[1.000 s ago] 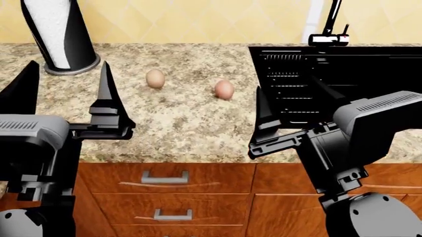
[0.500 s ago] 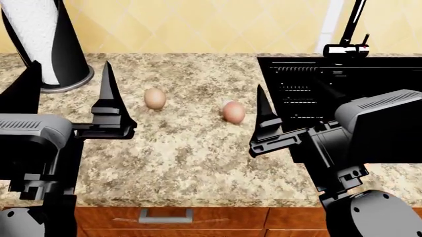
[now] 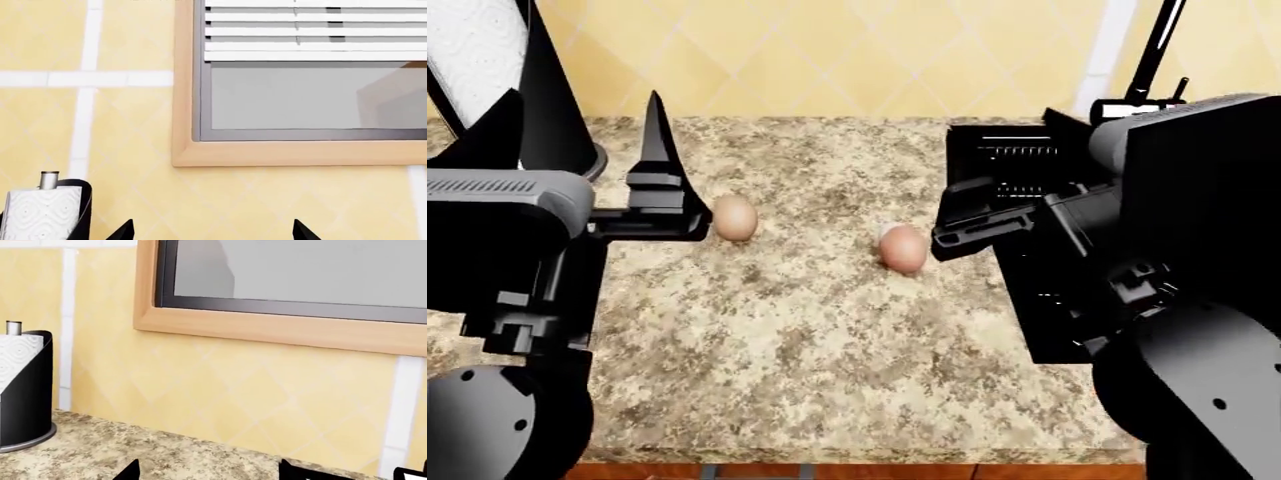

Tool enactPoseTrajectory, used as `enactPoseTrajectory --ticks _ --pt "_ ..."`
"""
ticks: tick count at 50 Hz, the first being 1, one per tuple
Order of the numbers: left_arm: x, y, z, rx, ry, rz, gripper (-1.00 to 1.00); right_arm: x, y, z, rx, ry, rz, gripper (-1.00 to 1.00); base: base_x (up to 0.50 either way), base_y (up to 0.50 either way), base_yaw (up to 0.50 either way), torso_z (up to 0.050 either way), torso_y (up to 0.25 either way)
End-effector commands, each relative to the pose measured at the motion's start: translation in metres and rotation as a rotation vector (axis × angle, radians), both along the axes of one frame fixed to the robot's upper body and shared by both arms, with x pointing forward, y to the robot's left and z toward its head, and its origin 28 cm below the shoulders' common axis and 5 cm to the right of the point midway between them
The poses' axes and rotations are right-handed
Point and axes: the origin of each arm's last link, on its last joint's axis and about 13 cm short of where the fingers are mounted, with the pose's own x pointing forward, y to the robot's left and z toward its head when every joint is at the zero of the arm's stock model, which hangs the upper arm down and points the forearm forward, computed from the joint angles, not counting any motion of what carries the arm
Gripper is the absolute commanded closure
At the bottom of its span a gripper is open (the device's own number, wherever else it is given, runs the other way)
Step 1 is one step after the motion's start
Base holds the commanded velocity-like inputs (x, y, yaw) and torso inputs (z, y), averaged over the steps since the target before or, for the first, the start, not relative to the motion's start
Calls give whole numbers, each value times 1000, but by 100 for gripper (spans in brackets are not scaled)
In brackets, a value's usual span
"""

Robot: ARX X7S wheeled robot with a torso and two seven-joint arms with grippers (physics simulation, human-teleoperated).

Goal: Place the eggs and milk next to the bowl.

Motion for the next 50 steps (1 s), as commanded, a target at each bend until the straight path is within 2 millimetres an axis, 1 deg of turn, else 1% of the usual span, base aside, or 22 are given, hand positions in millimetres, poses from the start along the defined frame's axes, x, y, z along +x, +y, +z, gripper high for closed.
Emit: enactPoseTrajectory --ticks 1,4,7,9,14,18,27,33,39,50 --pt "23 1 23 42 26 47 -100 31 -4 44 -66 118 -8 -100 0 0 0 0 0" --pt "39 1 36 79 47 64 -100 54 -6 58 -93 208 25 -100 0 0 0 3 0" --pt "47 1 46 105 53 72 -100 70 -4 64 -141 288 40 -100 0 0 0 0 0" --pt "50 2 48 108 58 72 -100 75 -2 63 -157 323 56 -100 0 0 0 0 0" --pt "53 2 47 115 73 61 -100 84 -1 51 -150 401 137 -100 0 0 0 0 0" --pt "53 2 46 119 77 58 -100 86 -2 39 -162 484 203 -100 0 0 0 0 0" --pt "53 2 43 126 80 65 -100 86 -1 28 -173 576 271 -100 0 0 0 0 0" --pt "53 2 44 128 79 68 -100 88 0 21 -177 627 283 -100 0 0 0 0 0" --pt "53 2 44 130 80 67 -100 89 1 15 -177 660 295 -100 0 0 0 0 0" --pt "52 2 43 128 79 66 -100 93 4 11 -178 675 299 -100 0 0 0 0 0"
